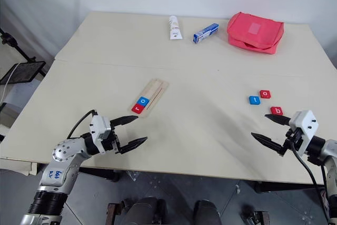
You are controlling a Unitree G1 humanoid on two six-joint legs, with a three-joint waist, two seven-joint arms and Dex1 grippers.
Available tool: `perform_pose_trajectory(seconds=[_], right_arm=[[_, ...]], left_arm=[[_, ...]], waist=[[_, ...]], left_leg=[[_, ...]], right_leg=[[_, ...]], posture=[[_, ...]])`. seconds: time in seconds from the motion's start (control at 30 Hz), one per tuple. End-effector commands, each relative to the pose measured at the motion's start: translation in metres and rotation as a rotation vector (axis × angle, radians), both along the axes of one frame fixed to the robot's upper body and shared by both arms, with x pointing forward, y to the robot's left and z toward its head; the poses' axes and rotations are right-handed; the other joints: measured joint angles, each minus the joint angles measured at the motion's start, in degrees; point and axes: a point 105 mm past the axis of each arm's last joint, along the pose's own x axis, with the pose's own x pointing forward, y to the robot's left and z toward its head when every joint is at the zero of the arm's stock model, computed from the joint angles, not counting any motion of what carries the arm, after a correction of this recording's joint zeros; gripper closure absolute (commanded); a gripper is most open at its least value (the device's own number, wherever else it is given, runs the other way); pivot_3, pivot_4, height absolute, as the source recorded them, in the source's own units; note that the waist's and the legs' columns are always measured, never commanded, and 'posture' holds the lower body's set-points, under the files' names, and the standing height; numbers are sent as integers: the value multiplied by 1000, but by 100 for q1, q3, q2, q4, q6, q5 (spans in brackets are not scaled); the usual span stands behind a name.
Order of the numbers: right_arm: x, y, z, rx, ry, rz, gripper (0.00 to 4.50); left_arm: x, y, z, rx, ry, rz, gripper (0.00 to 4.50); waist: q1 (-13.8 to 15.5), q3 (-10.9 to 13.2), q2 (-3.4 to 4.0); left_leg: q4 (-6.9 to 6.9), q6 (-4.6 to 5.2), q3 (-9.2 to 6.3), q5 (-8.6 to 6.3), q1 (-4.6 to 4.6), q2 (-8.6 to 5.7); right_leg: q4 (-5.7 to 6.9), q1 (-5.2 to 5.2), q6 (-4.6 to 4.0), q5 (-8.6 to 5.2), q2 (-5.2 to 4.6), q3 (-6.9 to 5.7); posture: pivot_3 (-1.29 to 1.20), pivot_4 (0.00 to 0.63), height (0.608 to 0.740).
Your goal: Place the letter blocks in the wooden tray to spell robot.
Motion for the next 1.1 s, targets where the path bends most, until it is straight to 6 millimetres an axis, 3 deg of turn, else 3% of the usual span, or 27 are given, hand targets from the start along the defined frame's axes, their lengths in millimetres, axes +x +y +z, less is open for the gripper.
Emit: perform_pose_trajectory(seconds=[0.03,0.17,0.57,0.73,0.9,1.1], right_arm=[[-1,-6,9,17,-34,-24,34],[2,-3,10,21,-41,-26,34],[21,21,25,20,-84,58,34],[34,25,29,8,-86,88,34],[38,31,31,1,-85,140,34],[38,36,31,-24,-73,204,34]], left_arm=[[-3,-1,13,-18,-61,-3,0],[-6,-1,16,-22,-60,10,0],[-11,26,32,59,6,160,0],[-2,27,44,77,64,213,0],[17,33,47,140,182,441,0],[38,25,56,191,275,591,0]], waist=[[-1,0,0],[-1,0,0],[-18,0,1],[3,1,1],[-7,1,1],[-2,2,-1]], left_leg=[[0,0,0,0,0,0],[0,0,0,0,0,0],[2,0,-2,0,0,4],[6,0,-10,0,-2,1],[10,1,-22,0,-10,-3],[12,0,-21,0,-11,-3]], right_leg=[[0,0,0,0,0,0],[0,0,0,0,-1,0],[1,0,0,0,0,14],[0,3,0,0,-1,25],[1,3,0,0,-1,39],[3,2,0,0,2,39]], posture=[[0,150,740],[0,150,740],[0,150,740],[0,150,740],[0,150,740],[0,150,740]])
